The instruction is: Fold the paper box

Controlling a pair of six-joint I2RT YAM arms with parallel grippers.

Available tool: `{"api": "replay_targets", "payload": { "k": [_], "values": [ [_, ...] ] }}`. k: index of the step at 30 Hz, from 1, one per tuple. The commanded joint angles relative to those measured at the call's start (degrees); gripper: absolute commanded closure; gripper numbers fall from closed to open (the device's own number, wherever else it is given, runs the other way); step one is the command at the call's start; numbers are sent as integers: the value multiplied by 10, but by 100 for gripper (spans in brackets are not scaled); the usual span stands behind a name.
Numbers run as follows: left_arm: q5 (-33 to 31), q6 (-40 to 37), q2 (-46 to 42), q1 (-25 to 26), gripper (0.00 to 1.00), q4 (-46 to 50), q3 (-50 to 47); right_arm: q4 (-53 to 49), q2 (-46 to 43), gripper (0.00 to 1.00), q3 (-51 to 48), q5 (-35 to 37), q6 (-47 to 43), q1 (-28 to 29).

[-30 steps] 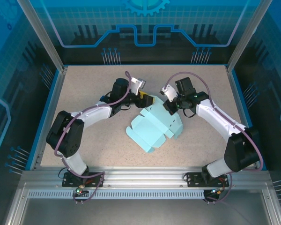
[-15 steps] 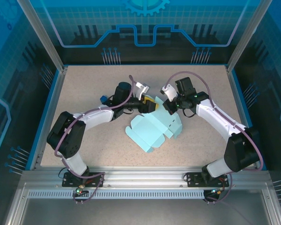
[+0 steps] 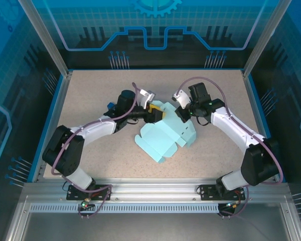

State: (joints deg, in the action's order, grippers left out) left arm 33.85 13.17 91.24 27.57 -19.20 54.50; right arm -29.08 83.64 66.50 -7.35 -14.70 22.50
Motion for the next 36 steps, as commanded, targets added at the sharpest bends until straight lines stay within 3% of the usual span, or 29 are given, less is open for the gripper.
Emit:
{"api": "replay_targets", "payload": {
  "k": [1,9,18,26,36],
  "values": [
    [-36,-15,-48,-14,37,23,-21,-3,-17,100,-2,55,-37,9],
    [-133,15,-122,-64,35,78,-64,41,-3,100,-13,246,-85,87],
    [-186,33,-93,-121,35,152,-38,167,23,100,-66,416,-191,162],
    [-208,31,-14,-132,37,179,9,331,41,100,-130,490,-312,197],
    [-172,-14,113,-134,40,199,105,435,61,100,-190,472,-387,191]
  ]
}}
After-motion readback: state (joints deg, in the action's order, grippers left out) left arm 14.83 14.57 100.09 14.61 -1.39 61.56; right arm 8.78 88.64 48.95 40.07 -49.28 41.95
